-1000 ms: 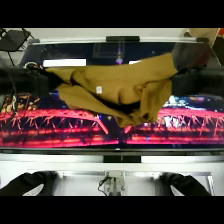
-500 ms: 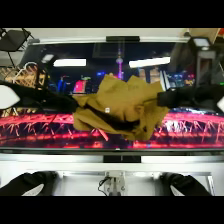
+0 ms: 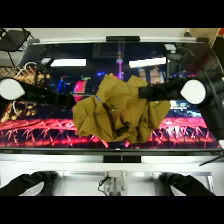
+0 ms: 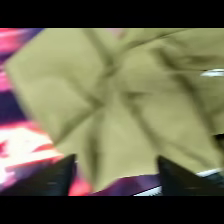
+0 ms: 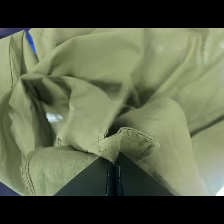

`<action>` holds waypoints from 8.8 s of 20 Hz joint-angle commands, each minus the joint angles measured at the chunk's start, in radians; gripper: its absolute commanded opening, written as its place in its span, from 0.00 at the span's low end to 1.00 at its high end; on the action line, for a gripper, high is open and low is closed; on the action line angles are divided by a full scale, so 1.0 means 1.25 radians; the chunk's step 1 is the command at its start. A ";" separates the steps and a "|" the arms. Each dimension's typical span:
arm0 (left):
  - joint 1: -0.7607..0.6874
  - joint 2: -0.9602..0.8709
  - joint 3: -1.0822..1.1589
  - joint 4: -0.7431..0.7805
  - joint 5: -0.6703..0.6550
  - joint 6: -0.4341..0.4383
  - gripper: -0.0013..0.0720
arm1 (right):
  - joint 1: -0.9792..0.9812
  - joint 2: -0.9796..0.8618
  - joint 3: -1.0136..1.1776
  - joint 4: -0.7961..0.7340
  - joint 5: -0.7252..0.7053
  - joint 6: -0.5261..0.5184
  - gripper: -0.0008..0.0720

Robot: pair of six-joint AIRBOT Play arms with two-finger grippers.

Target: Fold the shirts.

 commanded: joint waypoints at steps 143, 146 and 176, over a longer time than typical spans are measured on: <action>-0.382 -0.104 -0.114 -0.116 0.174 0.090 0.08 | -0.053 0.067 0.196 -0.098 0.116 -0.158 0.85; -0.382 -0.100 -0.113 -0.085 0.123 0.132 0.08 | -0.272 0.040 0.196 -0.053 0.044 -0.128 0.85; -0.371 -0.107 -0.114 0.065 0.104 0.293 0.08 | -0.288 -0.332 0.195 0.306 0.071 -1.573 0.85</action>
